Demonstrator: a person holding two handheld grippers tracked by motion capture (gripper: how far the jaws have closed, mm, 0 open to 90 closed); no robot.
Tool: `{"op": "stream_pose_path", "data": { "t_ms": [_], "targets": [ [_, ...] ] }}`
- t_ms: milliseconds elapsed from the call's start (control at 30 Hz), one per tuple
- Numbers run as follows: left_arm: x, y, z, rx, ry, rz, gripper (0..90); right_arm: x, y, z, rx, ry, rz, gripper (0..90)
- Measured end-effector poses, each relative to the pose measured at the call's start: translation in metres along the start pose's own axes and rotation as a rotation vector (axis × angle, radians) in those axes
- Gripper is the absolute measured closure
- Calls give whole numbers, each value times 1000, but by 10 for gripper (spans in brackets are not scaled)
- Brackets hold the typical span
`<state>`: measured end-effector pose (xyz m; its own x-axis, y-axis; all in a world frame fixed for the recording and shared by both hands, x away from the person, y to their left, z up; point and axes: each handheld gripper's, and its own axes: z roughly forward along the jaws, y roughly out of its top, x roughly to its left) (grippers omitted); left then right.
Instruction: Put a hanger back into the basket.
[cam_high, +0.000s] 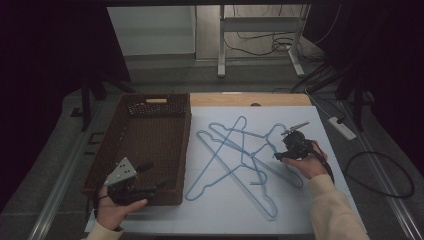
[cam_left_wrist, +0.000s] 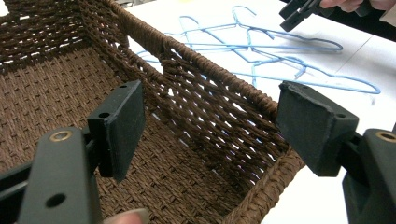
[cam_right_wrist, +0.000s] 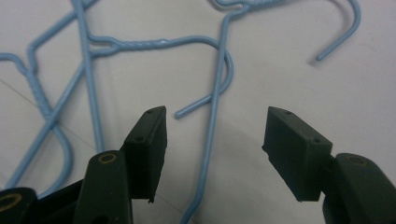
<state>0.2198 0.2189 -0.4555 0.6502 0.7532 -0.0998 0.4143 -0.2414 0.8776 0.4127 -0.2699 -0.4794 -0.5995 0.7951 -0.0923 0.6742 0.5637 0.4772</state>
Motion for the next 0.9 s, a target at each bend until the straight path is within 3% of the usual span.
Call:
{"op": "stream_pose_path", "data": {
  "t_ms": [233, 400, 633, 800, 900],
  "targets": [
    [0, 0, 1, 3, 0, 2, 251, -3, 4, 10, 55, 8, 8, 487],
    [0, -1, 1, 4, 0, 3, 251, -2, 5, 19, 108, 14, -6, 611],
    [0, -1, 1, 5, -1, 4, 251, 0, 9, 20, 134, 41, 11, 775],
    [0, 0, 0, 6, -3, 5, 251, 4, 10, 20, 145, 10, 4, 849],
    [0, -1, 1, 4, -2, 5, 251, 6, 9, 19, 152, -23, -39, 873]
  ]
}}
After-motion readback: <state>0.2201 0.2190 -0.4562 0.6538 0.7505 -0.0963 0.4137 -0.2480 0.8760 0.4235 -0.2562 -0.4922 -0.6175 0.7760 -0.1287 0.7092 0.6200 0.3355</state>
